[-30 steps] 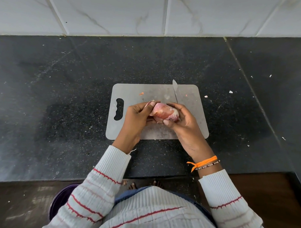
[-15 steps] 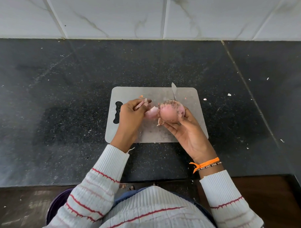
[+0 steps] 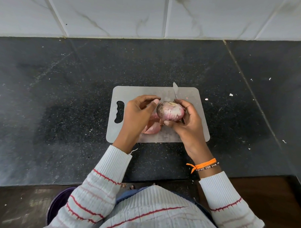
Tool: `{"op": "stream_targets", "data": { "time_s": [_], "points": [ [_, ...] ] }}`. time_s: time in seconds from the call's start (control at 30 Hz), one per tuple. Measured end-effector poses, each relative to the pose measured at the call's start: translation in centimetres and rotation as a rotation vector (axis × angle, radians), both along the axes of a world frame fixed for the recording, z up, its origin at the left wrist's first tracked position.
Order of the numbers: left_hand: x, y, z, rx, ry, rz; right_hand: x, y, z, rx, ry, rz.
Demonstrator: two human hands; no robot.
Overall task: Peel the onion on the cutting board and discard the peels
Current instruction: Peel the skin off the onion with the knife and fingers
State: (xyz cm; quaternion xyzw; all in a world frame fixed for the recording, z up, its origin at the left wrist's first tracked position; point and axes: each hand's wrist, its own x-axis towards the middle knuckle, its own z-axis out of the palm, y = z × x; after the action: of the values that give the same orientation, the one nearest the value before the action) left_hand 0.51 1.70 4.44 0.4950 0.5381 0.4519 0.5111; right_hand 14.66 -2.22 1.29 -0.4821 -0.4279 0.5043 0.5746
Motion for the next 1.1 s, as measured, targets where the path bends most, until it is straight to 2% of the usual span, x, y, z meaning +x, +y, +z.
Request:
{"op": "stream_targets", "data": {
  "time_s": [0.27, 0.4, 0.53, 0.97, 1.1],
  "points": [
    [0.4, -1.1, 0.7, -0.154, -0.104, -0.227, -0.6, -0.3, 0.2, 0.081, -0.071, -0.062],
    [0.5, -1.3, 0.5, -0.198, -0.250, -0.222, -0.7, -0.4, 0.4, 0.078, -0.040, -0.037],
    [0.3, -1.4, 0.5, -0.237, -0.303, -0.196, -0.8, -0.4, 0.3, 0.044, 0.010, 0.001],
    [-0.1, -1.1, 1.0, -0.187, -0.182, -0.157, -0.4, -0.4, -0.2, 0.031, 0.012, -0.032],
    [-0.4, -1.2, 1.2, -0.116, -0.173, -0.257, -0.5, -0.3, 0.0, -0.019, 0.060, -0.074]
  ]
}}
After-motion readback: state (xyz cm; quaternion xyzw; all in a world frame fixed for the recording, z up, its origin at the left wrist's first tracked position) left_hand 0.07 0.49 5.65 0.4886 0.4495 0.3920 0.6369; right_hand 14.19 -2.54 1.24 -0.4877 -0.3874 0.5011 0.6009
